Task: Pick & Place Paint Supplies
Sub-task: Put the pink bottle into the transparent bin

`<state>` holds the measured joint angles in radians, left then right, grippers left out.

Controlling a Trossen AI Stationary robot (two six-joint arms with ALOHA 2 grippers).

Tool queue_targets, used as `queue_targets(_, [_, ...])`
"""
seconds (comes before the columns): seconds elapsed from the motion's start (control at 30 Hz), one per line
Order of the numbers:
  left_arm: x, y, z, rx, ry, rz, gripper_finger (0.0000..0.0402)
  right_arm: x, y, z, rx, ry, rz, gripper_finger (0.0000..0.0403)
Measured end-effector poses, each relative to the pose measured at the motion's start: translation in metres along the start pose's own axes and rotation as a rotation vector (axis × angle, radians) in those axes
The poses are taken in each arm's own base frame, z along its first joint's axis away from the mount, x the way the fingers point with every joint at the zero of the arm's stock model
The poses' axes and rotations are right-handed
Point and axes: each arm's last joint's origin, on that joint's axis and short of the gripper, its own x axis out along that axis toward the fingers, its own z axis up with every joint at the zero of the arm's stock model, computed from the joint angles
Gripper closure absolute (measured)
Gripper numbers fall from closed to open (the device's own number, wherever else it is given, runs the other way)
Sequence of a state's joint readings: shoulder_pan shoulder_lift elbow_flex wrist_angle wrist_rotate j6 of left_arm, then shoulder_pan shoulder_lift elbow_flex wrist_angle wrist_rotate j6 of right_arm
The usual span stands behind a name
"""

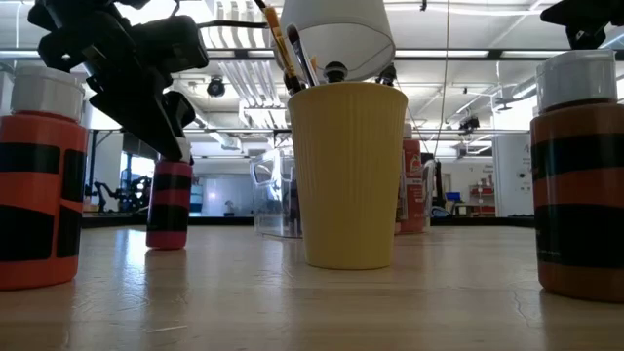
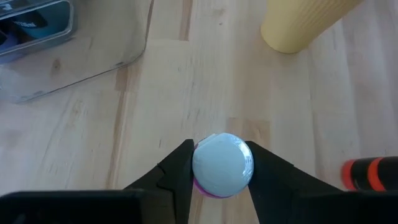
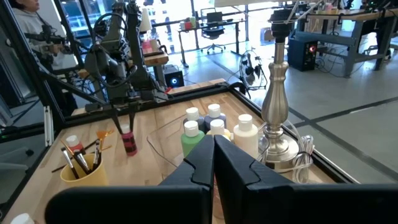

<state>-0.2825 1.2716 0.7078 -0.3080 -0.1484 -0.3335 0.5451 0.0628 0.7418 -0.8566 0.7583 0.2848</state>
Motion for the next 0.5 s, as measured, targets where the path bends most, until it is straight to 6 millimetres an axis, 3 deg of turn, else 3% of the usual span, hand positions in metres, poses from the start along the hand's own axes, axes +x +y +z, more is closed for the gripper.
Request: queue_targets(0.5, [-0.029, -0.012, 0.048, 0.088, -0.101, -0.025, 0.0272, 0.000, 0.000, 0.000, 0.000, 0.000, 0.000, 0.0394])
